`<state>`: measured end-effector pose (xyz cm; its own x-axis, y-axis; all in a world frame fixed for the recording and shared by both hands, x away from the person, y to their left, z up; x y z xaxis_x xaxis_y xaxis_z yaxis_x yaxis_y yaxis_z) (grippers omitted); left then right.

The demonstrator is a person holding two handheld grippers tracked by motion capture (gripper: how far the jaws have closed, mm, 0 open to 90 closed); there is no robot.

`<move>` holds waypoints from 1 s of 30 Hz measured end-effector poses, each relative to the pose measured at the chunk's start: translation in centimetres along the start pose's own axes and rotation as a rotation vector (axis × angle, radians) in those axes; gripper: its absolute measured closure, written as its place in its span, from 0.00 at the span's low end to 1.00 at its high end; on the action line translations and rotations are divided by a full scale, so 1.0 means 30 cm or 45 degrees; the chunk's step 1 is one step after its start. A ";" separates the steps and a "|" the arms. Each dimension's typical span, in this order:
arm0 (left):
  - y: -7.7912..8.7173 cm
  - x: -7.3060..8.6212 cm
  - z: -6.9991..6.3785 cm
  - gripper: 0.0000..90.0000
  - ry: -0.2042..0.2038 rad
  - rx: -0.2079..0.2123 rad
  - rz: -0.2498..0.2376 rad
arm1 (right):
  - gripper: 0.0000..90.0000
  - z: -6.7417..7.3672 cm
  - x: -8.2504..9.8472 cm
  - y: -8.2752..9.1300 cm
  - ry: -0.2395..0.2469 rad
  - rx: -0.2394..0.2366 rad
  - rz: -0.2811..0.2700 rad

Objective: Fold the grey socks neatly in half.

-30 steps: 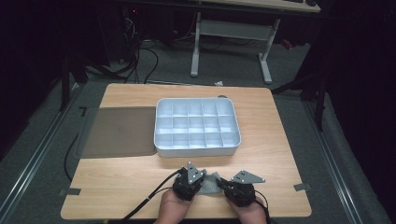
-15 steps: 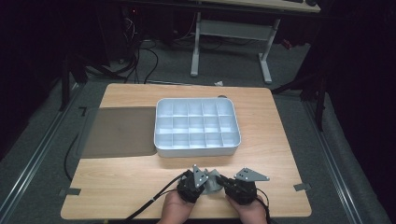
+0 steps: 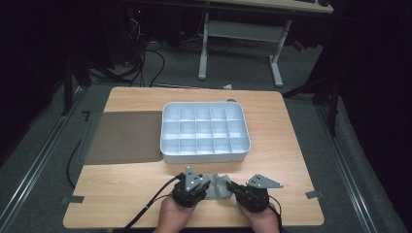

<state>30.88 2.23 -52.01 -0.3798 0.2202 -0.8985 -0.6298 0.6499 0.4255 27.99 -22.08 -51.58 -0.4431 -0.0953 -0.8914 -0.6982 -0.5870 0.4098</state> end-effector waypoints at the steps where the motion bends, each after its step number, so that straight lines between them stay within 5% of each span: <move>1: 0.023 0.017 0.035 0.60 0.066 0.024 0.006 | 0.96 0.000 0.001 -0.001 0.004 0.003 0.004; 2: 0.023 0.017 0.035 0.59 0.066 0.024 0.006 | 0.96 0.000 0.001 -0.001 0.004 0.003 0.004; 4: 0.042 0.045 0.076 0.58 0.178 0.076 0.032 | 0.96 -0.001 0.002 -0.003 0.004 0.009 0.009; 5: 0.042 0.045 0.076 0.57 0.178 0.076 0.032 | 0.96 -0.001 0.002 -0.003 0.004 0.009 0.009; 6: 0.046 0.059 0.094 0.58 0.231 0.090 0.031 | 0.96 0.001 0.002 -0.006 0.004 0.012 0.016; 12: 0.048 0.074 0.122 0.59 0.300 0.094 0.029 | 0.96 0.015 -0.001 -0.014 0.030 0.014 0.034; 19: 0.067 0.084 0.143 0.58 0.304 0.065 0.014 | 0.96 0.023 -0.006 -0.023 0.059 0.021 0.064; 20: 0.065 0.087 0.154 0.58 0.336 0.074 0.025 | 0.96 0.026 -0.009 -0.023 0.053 0.029 0.074; 22: 0.057 0.090 0.158 0.62 0.371 0.105 0.051 | 0.96 0.027 -0.011 -0.024 0.064 0.033 0.076; 26: 0.054 0.090 0.150 0.82 0.353 0.131 0.058 | 0.96 0.031 -0.016 -0.023 0.069 0.048 0.087; 30: 0.051 0.089 0.140 0.87 0.347 0.145 0.059 | 0.96 0.035 -0.024 -0.024 0.082 0.068 0.093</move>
<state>31.75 6.89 -54.22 -0.5841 0.0579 -0.8096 -0.5335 0.7244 0.4367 28.22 -20.74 -51.03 -0.4583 -0.1887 -0.8686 -0.6951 -0.5330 0.4825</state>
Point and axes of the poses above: each handheld gripper's, and its own axes: y roughly backward along the jaws, x roughly out of its underside, z roughly to its left, the point moved 1 cm from there along -y, roughly forward along the jaws, and after that the axes turned 9 degrees about -z, right-handed, at the moved point
